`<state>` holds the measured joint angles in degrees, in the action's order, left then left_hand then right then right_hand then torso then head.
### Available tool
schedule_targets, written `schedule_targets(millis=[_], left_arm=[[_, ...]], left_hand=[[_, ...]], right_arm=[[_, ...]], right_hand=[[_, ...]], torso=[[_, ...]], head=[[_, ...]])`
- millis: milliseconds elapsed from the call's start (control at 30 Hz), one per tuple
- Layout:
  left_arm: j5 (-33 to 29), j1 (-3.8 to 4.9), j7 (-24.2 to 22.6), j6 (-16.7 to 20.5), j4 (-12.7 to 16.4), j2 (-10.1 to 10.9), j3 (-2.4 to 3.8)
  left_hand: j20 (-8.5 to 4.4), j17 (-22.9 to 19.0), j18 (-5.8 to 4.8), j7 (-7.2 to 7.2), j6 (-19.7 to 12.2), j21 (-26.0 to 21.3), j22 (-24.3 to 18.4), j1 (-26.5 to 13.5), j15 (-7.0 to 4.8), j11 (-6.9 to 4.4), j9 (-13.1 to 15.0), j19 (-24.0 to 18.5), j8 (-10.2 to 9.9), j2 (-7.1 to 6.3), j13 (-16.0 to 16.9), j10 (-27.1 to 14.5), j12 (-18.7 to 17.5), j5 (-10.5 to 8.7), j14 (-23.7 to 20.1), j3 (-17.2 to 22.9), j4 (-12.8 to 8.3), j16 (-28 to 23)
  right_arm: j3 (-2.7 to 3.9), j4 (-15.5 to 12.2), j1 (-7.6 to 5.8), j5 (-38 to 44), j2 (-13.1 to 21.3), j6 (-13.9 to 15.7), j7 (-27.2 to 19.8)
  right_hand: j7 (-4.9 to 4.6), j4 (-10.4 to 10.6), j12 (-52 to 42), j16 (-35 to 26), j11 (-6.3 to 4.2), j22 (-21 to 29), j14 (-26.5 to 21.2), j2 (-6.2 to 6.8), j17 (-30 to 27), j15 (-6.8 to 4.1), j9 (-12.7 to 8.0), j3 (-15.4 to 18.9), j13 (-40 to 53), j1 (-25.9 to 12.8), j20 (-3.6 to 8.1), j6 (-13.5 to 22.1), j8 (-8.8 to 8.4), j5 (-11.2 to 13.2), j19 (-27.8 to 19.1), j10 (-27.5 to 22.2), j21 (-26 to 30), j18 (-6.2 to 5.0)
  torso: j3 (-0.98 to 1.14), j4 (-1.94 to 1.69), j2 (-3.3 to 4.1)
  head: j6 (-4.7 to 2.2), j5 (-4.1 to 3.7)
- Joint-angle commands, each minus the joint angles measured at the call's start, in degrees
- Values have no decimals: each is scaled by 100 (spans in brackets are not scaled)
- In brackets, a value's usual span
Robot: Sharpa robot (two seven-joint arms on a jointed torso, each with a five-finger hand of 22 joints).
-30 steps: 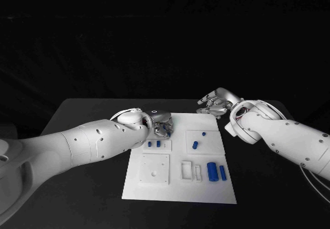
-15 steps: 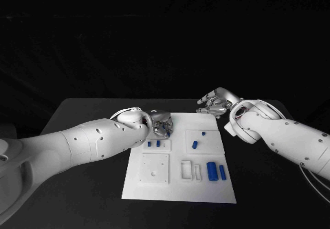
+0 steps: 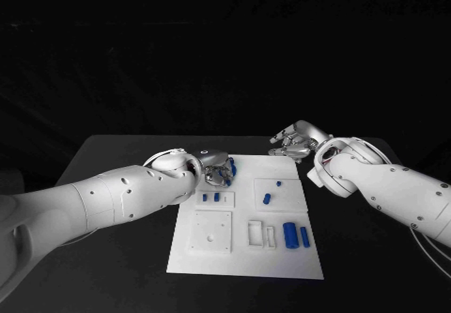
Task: Assemble the parts on the task board
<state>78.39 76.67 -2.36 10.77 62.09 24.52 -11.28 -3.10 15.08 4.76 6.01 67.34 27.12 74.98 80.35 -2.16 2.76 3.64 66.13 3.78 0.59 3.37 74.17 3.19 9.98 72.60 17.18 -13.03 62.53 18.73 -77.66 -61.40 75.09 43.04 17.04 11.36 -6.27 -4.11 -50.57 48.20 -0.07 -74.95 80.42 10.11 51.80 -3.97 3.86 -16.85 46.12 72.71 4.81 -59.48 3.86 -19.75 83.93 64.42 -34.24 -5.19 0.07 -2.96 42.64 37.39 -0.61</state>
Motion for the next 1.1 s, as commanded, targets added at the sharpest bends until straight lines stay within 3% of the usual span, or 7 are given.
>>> schedule_targets(millis=[33,233,433,767,1100], left_arm=[[-286,-28,-219,317,117,82,103],[-492,-56,-230,334,323,281,310],[-602,-57,-149,174,552,499,400],[-459,-50,15,-185,687,801,434],[-202,-52,179,-347,625,822,432]], left_hand=[[-8,4,120,-10,27,17,123,-26,8,3,6,-30,-14,-19,-1,4,14,16,41,27,3,32],[-8,8,121,-14,40,27,119,-38,5,-2,7,-22,-14,-23,-1,12,14,6,59,32,15,33],[-8,12,107,-24,67,13,110,-57,1,-13,7,-22,-15,-33,-1,24,13,-46,59,11,47,26],[-17,25,83,-31,98,-25,111,-38,-5,-21,6,-24,-16,-34,0,38,15,-76,53,-31,82,29],[-29,38,45,-50,164,-101,105,-24,-17,-44,9,8,-13,-31,0,78,14,-140,49,-112,193,25]], right_arm=[[3,-9,2,12,2,-6,-54],[3,-15,2,6,16,-11,-52],[3,-17,2,-2,32,-17,-50],[3,-26,2,-5,68,-17,-43],[3,-28,2,-6,66,-10,-47]], right_hand=[[5,-7,-18,-20,-9,-390,31,-9,-7,-10,-8,-23,-6,-52,31,-47,-28,-20,160,29,19,-46],[5,-7,-18,-20,-9,-390,31,-9,-7,-10,-8,-23,-6,-52,31,-47,-28,-20,160,29,19,-46],[5,-7,-18,-20,-9,-390,31,-9,-7,-10,-8,-23,-6,-52,31,-47,-28,-20,160,29,19,-46],[6,4,-24,-20,-9,-391,35,-9,-8,-11,-7,-12,-13,-54,31,-47,-27,-26,164,29,22,-46],[6,4,-24,-20,-9,-391,35,-9,-8,-11,-7,-12,-13,-54,31,-47,-27,-26,164,29,22,-46]], torso=[[4,-3,-6],[0,-14,-15],[-1,-19,-20],[-5,-21,-10],[0,-2,2]], head=[[-9,7],[-6,26],[-4,31],[4,30],[3,45]])
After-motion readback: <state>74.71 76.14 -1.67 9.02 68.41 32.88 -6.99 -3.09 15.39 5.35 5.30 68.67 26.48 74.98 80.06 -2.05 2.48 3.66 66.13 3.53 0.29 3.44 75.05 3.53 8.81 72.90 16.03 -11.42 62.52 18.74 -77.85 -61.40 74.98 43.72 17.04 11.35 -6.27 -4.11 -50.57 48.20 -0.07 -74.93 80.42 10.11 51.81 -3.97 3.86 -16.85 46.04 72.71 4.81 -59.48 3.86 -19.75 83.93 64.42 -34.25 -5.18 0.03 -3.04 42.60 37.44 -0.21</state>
